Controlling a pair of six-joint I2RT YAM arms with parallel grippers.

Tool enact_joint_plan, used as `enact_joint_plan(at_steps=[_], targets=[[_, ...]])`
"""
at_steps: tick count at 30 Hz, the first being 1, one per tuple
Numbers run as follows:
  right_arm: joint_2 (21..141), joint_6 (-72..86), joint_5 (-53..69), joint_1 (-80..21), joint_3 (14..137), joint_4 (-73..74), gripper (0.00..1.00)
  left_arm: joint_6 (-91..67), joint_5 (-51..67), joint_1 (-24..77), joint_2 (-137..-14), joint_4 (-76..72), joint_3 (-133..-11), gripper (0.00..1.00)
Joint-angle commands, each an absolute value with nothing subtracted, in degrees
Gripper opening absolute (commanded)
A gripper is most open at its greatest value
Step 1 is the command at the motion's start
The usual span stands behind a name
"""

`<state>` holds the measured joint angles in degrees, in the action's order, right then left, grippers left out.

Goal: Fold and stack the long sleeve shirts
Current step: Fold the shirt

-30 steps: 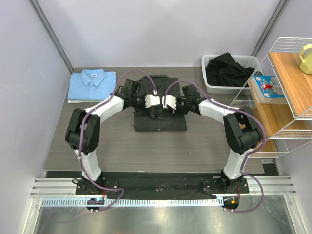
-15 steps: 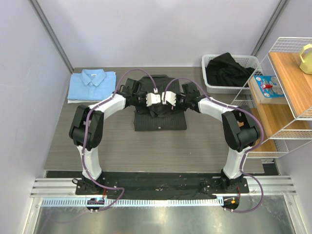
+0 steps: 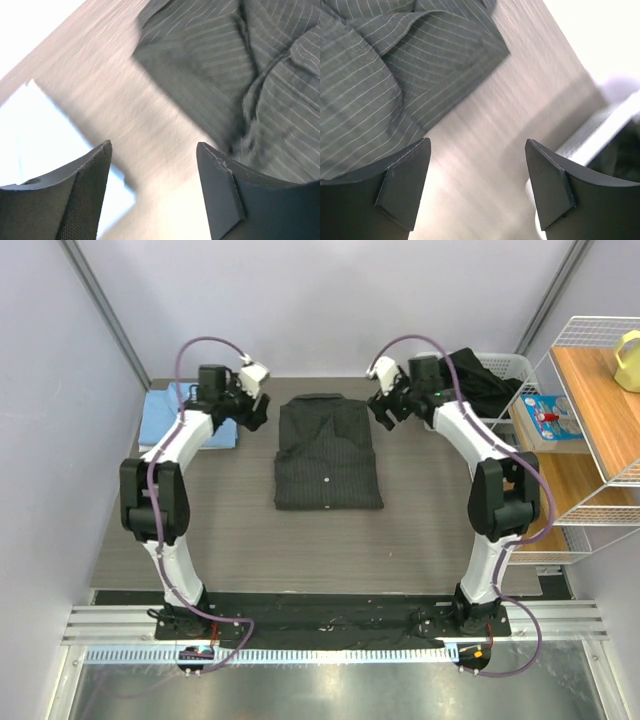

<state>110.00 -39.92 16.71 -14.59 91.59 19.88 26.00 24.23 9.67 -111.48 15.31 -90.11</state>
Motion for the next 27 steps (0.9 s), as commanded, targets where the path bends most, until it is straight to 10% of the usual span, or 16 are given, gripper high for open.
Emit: enact_joint_plan(at_steps=[1,10,27], targets=[[104.34,-24.8,21.61,-14.15,91.95,31.8,0.82,14.24,29.25,8.0,-99.69,17.22,-81.69,0.7],[98.87,-3.36,38.4,-20.47,78.76,30.6,0.5,-6.26,47.96,15.28,-91.58,22.25,-71.81,0.65],[113.99,15.38,46.05,-19.16,63.29,14.76,0.48,-30.41,53.18,15.91,-106.96,1.58,-52.3,0.63]])
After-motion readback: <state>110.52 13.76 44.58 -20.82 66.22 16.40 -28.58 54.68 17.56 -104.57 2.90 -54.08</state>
